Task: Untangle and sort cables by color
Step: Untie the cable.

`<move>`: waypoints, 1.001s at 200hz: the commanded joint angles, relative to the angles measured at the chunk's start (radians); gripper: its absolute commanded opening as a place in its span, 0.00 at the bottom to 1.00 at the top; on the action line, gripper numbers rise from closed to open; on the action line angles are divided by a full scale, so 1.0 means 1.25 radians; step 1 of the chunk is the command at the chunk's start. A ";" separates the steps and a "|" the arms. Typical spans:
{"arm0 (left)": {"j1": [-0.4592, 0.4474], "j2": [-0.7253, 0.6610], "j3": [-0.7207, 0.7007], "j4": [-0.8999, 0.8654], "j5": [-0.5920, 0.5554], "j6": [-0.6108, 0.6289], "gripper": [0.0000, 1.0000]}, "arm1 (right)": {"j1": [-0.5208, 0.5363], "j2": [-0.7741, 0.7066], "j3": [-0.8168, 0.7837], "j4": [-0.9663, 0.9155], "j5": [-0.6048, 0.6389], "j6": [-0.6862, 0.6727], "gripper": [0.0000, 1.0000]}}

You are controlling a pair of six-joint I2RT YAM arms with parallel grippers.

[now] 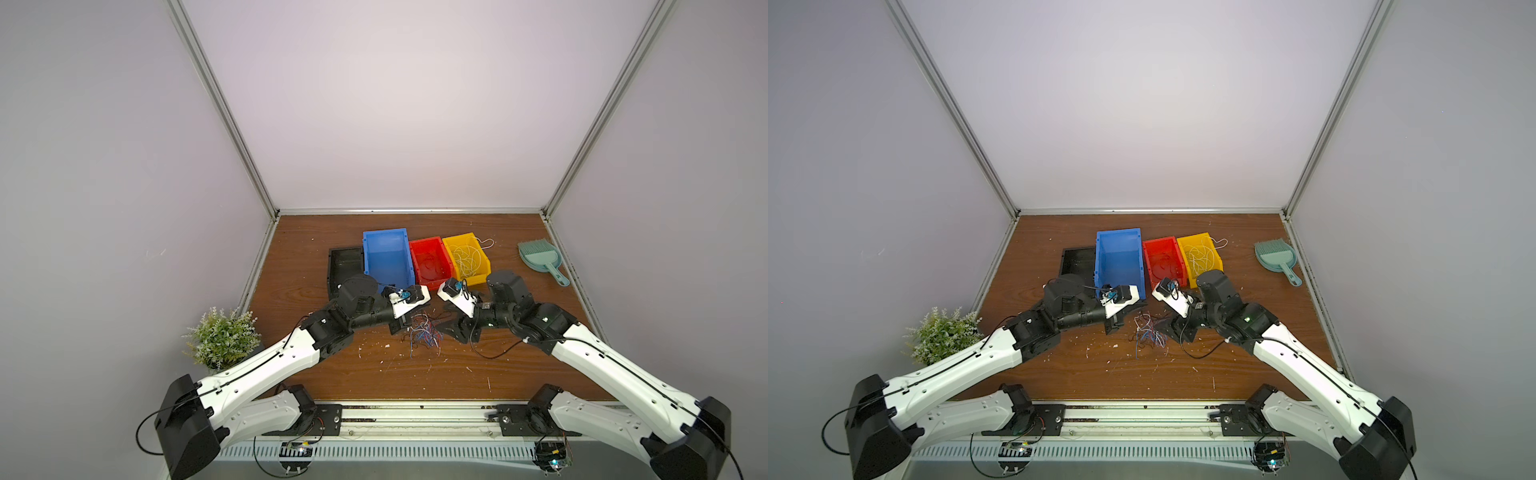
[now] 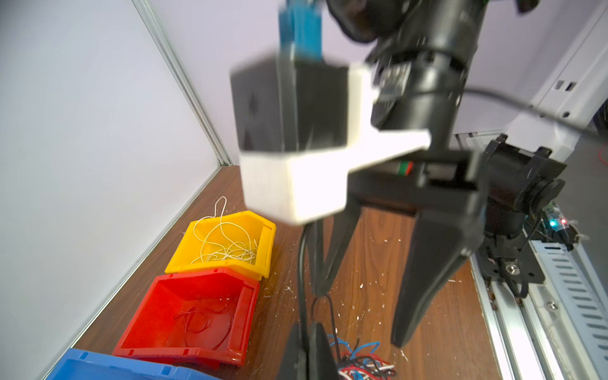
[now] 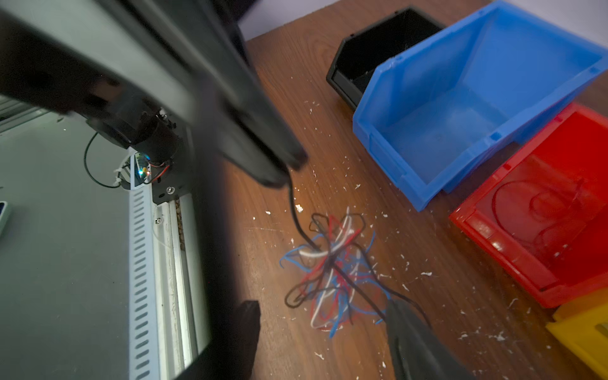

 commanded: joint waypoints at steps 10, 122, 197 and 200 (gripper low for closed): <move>0.010 -0.033 0.032 0.028 0.010 -0.040 0.00 | 0.002 0.029 -0.036 0.085 -0.056 0.044 0.71; 0.010 -0.083 0.066 0.030 -0.099 -0.081 0.00 | 0.001 0.135 -0.104 0.209 0.026 0.231 0.57; 0.011 -0.229 0.119 0.120 -0.386 -0.159 0.00 | -0.019 0.196 -0.170 0.196 0.133 0.302 0.57; 0.011 -0.233 0.119 0.127 -0.390 -0.166 0.00 | -0.022 0.199 -0.174 0.200 0.131 0.303 0.53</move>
